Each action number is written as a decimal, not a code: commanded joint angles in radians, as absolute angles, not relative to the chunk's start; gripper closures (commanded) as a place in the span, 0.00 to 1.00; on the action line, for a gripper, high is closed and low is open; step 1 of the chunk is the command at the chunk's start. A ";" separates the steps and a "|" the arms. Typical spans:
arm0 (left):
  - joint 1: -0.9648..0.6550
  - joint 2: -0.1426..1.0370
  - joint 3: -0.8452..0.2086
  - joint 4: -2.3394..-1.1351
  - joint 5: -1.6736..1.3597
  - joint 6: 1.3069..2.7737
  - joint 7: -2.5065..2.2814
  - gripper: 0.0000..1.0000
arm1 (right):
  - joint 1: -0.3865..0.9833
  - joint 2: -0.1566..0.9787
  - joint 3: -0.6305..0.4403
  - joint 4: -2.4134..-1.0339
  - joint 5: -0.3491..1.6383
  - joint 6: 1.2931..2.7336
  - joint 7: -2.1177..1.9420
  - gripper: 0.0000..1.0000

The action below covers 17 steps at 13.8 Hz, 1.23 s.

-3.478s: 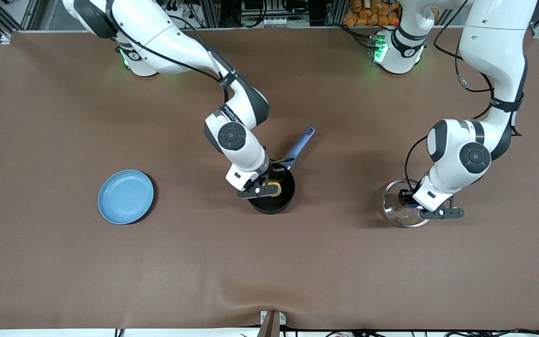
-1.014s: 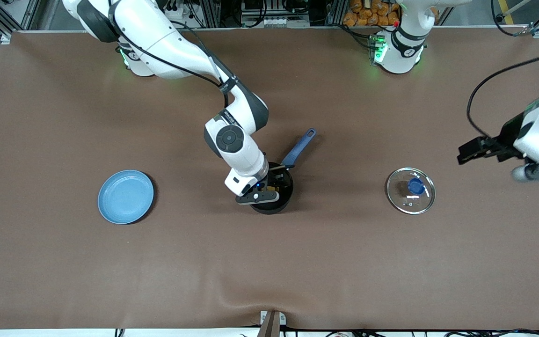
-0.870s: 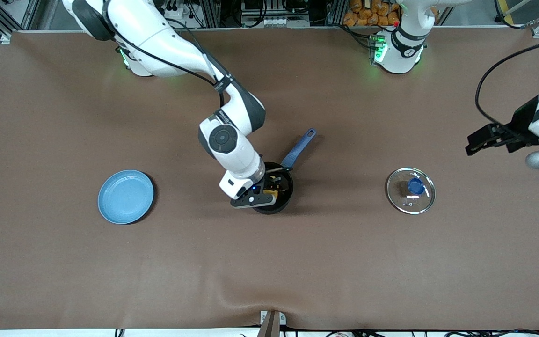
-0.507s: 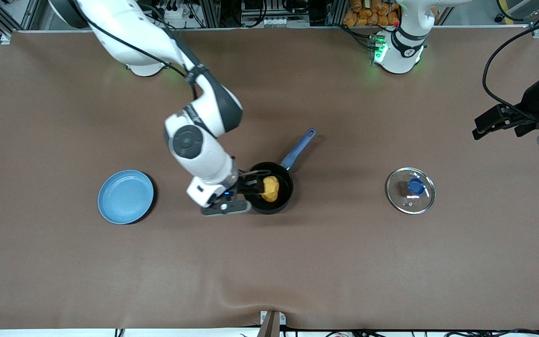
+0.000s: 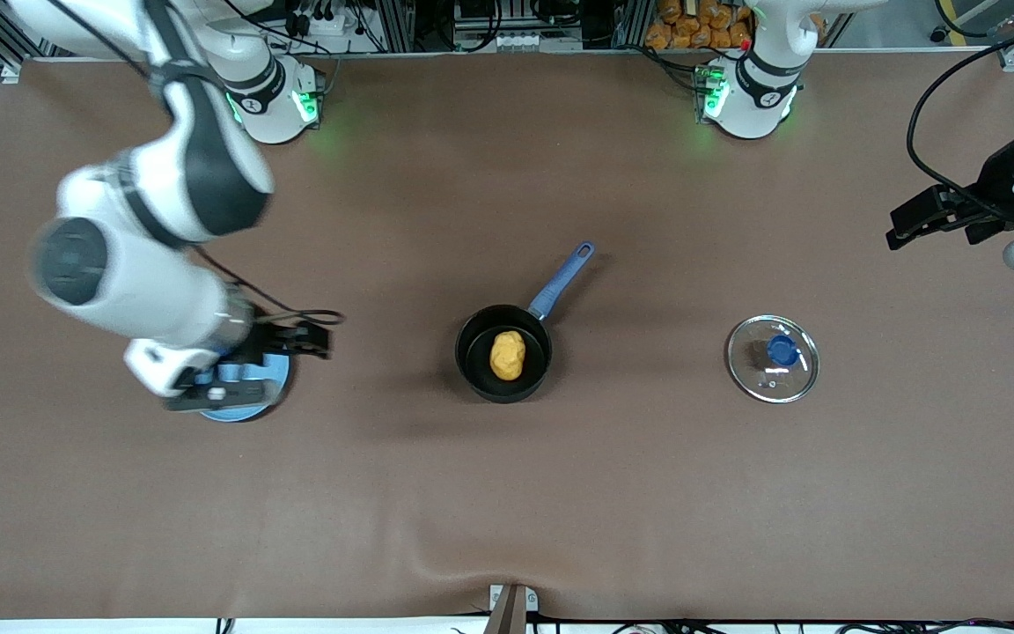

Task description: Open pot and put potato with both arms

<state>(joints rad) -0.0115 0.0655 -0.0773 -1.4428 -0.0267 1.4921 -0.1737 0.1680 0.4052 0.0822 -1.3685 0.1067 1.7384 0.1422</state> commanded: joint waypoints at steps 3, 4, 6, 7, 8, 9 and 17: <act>-0.018 0.020 -0.083 -1.469 -0.025 1.480 -0.158 0.00 | 0.094 0.281 0.014 -1.407 0.097 1.606 0.040 0.00; -0.038 0.012 -0.072 -1.486 -0.022 1.482 -0.149 0.00 | 0.092 0.252 -0.018 -1.410 0.097 1.571 0.011 0.00; -0.072 0.011 -0.032 -1.491 -0.014 1.482 -0.143 0.00 | 0.094 0.195 -0.080 -1.425 0.097 1.516 -0.005 0.00; -0.086 0.008 -0.017 -1.494 -0.014 1.482 -0.143 0.00 | 0.094 0.172 -0.092 -1.427 0.097 1.488 -0.014 0.00; -0.100 0.000 -0.005 -1.506 -0.014 1.482 -0.143 0.00 | 0.095 0.157 -0.106 -1.427 0.094 1.473 -0.014 0.00; -0.110 -0.015 0.014 -1.520 -0.014 1.482 -0.143 0.00 | 0.095 0.143 -0.113 -1.427 0.081 1.465 -0.017 0.00; -0.098 -0.074 0.023 -1.555 -0.003 1.483 -0.144 0.00 | 0.094 0.101 -0.112 -1.425 0.011 1.398 -0.060 0.00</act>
<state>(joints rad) -0.0937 -0.0466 0.0145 -1.5385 -0.0240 1.4856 -0.1569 0.0914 0.1353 -0.1133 -1.3894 0.0314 1.3993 -0.0481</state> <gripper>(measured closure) 0.000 0.000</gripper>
